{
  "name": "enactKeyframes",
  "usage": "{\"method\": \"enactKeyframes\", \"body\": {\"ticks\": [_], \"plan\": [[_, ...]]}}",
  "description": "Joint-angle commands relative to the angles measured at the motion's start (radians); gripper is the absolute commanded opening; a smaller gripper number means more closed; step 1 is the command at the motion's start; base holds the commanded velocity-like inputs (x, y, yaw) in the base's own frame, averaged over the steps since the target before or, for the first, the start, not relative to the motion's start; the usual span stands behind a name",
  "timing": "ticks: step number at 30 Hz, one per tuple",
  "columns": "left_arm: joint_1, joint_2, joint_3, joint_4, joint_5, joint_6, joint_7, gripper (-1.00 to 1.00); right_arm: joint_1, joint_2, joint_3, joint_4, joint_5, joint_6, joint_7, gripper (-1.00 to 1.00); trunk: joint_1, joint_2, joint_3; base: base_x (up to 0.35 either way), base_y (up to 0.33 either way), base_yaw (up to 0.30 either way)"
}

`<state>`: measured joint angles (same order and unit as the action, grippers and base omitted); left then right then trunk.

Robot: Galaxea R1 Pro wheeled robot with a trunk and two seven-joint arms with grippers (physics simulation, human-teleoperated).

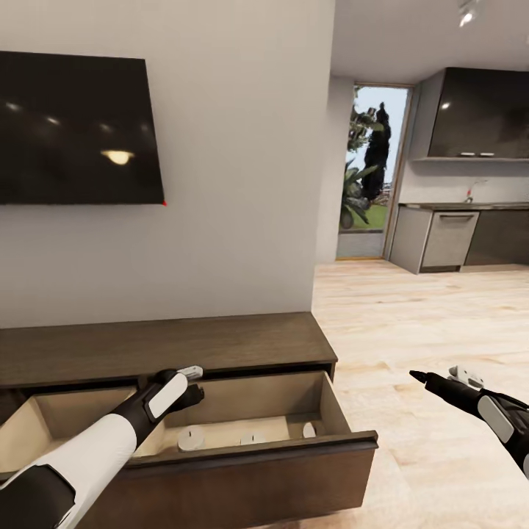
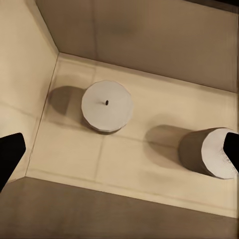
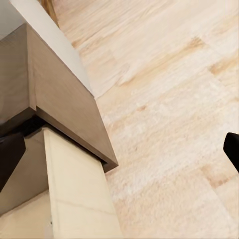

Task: Place each of the two pumpkins and all three candles from the living room inside a cabinet in the living room (use any cabinet), then make sure every cabinet is closed, and position the cauldron so it is next to a table in the living room.

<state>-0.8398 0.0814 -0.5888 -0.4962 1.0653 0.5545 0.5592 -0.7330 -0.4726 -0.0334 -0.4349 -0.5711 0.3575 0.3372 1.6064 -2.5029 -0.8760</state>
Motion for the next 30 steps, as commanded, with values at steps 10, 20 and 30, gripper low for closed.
{"method": "enactKeyframes", "body": {"ticks": [10,20,30], "plan": [[-0.001,0.001,-0.008,-0.002,0.01,0.001,0.008,1.0,0.0,0.0,-0.003,-0.001,-0.006,0.008,0.003,1.0,-0.005,0.002,0.038,-0.112,0.0,0.0],[-0.001,0.0,-0.008,-0.002,0.01,0.001,0.008,1.0,0.0,0.0,-0.003,-0.001,-0.006,0.008,0.002,1.0,-0.029,0.045,0.072,-0.158,0.0,0.0],[-0.001,0.001,-0.008,-0.002,0.009,0.001,0.011,1.0,-0.001,0.0,-0.003,-0.001,-0.005,0.007,0.003,1.0,-0.068,0.115,0.103,-0.204,0.0,0.0]]}}
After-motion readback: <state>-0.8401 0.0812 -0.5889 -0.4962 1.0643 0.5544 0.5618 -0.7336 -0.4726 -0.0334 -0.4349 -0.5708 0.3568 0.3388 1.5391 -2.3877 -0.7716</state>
